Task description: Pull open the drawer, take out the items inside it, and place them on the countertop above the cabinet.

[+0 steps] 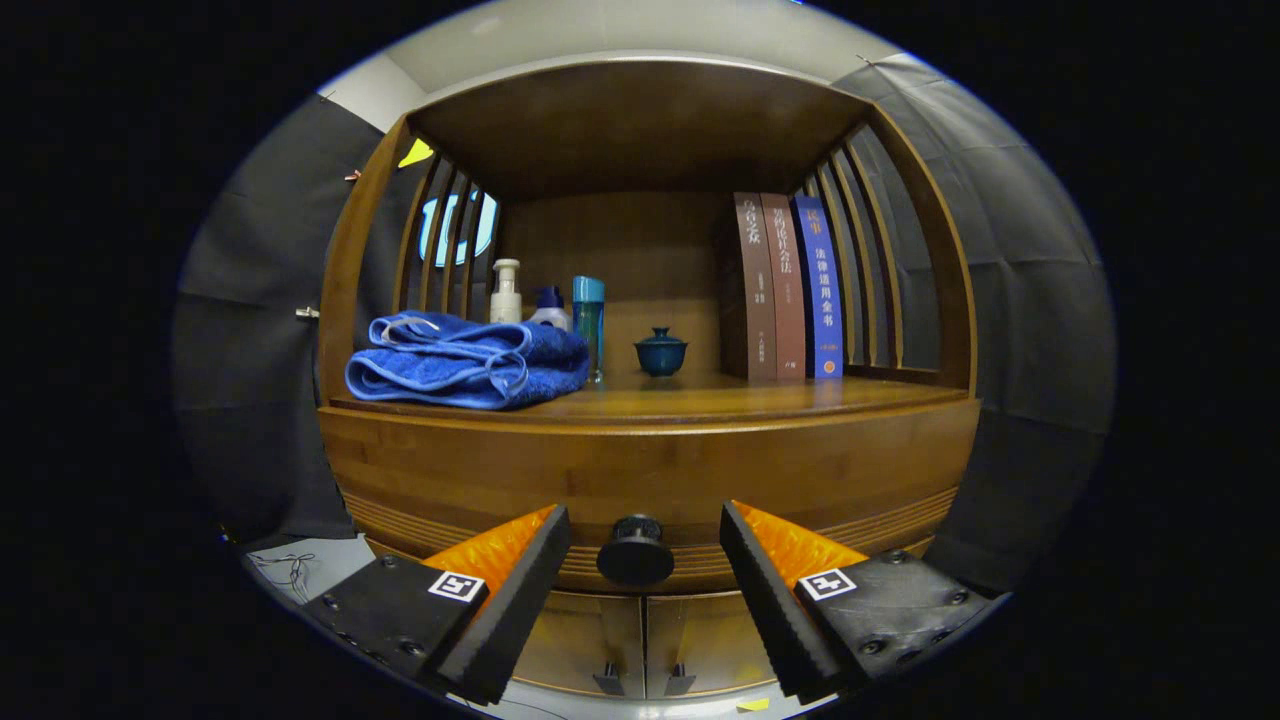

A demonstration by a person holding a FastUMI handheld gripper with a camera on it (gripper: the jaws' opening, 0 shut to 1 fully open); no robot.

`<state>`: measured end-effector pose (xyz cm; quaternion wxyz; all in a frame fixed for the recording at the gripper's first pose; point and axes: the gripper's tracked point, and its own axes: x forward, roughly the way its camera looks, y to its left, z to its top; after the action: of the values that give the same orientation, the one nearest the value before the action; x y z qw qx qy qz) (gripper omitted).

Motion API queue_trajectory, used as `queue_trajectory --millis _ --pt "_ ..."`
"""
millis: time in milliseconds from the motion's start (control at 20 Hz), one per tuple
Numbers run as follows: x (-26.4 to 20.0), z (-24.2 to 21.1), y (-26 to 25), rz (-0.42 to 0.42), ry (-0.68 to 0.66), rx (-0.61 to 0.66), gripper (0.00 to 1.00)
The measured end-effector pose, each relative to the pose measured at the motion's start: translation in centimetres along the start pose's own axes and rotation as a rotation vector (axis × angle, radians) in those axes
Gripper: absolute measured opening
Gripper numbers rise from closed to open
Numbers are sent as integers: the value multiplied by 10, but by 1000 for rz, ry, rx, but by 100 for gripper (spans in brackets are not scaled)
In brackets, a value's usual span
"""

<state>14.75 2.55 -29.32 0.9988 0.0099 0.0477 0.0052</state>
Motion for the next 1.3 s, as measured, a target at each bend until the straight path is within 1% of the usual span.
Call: queue_trajectory --millis 50,150,200,250,400,450,500,600,650,750,950,1000,1050,1300 --pt "3 -6 0 -2 13 6 98" --pt "7 -17 -1 -2 35 2 90" --pt "8 -19 0 3 40 -1 81" --pt "9 -19 2 14 40 0 76" --pt "12 -20 5 18 53 -10 52" --pt "5 -20 4 20 57 -8 49" --pt "10 -22 4 22 66 0 46" --pt "12 -25 4 26 87 -9 46" --pt "13 -28 3 11 109 -27 46" --pt "13 -27 1 -18 109 -40 37" --pt "8 -24 2 -34 114 -71 36" --pt "-1 -25 2 -33 114 -90 27" --pt "-3 -25 1 -33 114 -91 27" --pt "-45 -25 3 -40 103 -82 27"
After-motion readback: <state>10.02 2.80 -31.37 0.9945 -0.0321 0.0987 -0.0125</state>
